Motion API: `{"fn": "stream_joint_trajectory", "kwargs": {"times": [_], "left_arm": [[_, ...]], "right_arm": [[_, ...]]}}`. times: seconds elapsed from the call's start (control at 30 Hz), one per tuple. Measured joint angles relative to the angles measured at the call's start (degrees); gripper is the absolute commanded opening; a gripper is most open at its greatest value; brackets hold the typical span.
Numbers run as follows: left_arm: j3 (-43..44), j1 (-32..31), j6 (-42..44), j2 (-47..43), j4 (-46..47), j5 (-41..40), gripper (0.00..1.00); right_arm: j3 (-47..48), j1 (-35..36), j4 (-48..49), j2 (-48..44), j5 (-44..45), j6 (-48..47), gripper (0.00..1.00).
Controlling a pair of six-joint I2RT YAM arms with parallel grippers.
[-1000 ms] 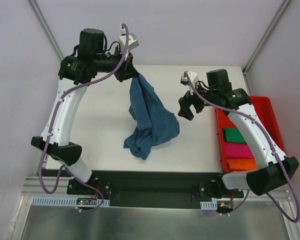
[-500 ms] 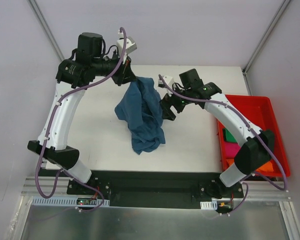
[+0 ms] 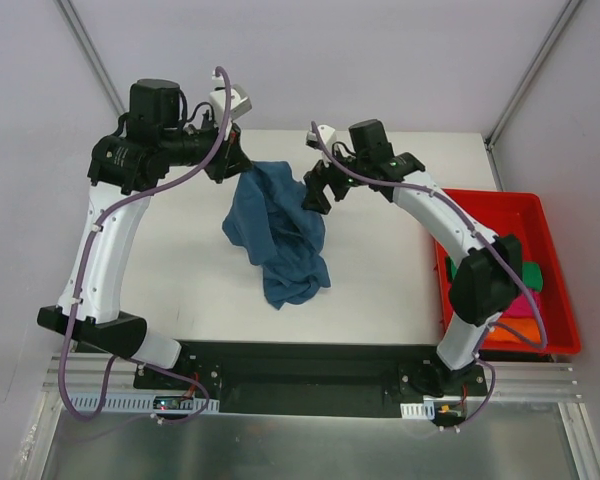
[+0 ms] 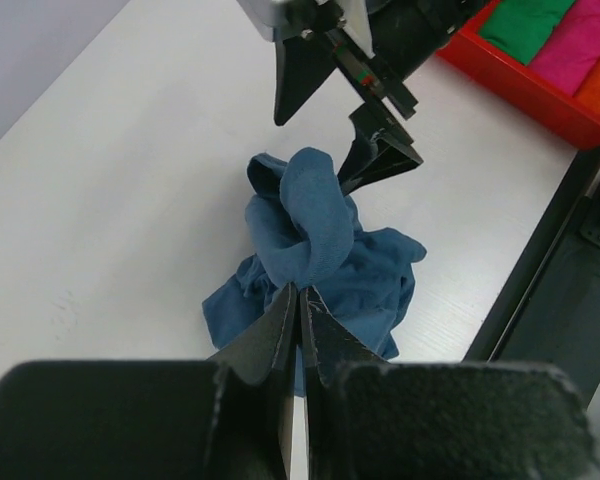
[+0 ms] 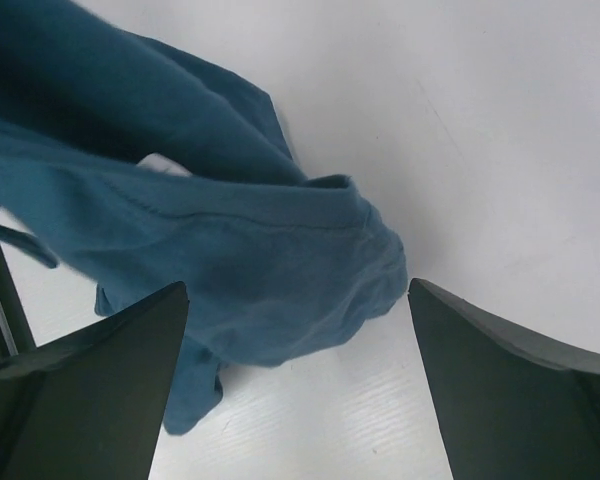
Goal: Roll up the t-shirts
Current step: Place the T-shirt at the center of the board.
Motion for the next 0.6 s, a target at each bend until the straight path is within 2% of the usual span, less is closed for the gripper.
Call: {"fn": "stream_joint_trajectory", "kwargs": {"times": [0.13,0.17,0.23,0.27,0.33,0.37,0.4,0.43,0.47,0.6], "left_arm": [[-2.2,1.7,1.2,-1.4,-0.1,-0.1,0.0],[-2.7,2.2,1.4,-1.7,-0.1,-0.1,0.0],[-3.6,3.3,1.6,-2.2,-0.4,-0.1,0.0],[-3.9,3.6,1.7,-2.3,-0.5,-0.2,0.0],[-4.8,4.4,2.2,-2.5,-0.6,-0.9,0.0],[-5.2,4.7,2.5,-2.6,-0.7,-1.3,0.0],[-5.7,4.9,2.7,-2.7,-0.8,-1.7,0.0],[-6.3,5.2,2.8,-2.9,-0.8,-2.0,0.0],[-6.7,5.5,3.0,-3.0,-0.9,-2.4,0.0],[-8.3,6.8,4.0,-3.8,-1.1,-3.3,0.0]], "right_arm": [[1.0,0.4,4.2,6.0,-0.9,1.3,0.96],[1.5,0.5,5.1,7.8,-1.0,1.5,0.99],[3.4,0.7,5.8,11.8,-1.1,2.1,0.92],[4.8,0.9,6.0,13.8,-1.2,2.1,0.81],[7.6,1.2,7.0,17.5,-1.1,2.5,0.67],[8.6,1.3,7.3,18.7,-1.1,2.7,0.5],[9.2,1.4,7.3,19.4,-1.0,2.8,0.4],[9.7,1.5,7.4,19.8,-0.9,3.1,0.25],[9.9,1.5,7.4,19.8,-1.0,2.8,0.01],[11.6,0.8,7.4,19.6,-1.7,2.7,0.01]]}}
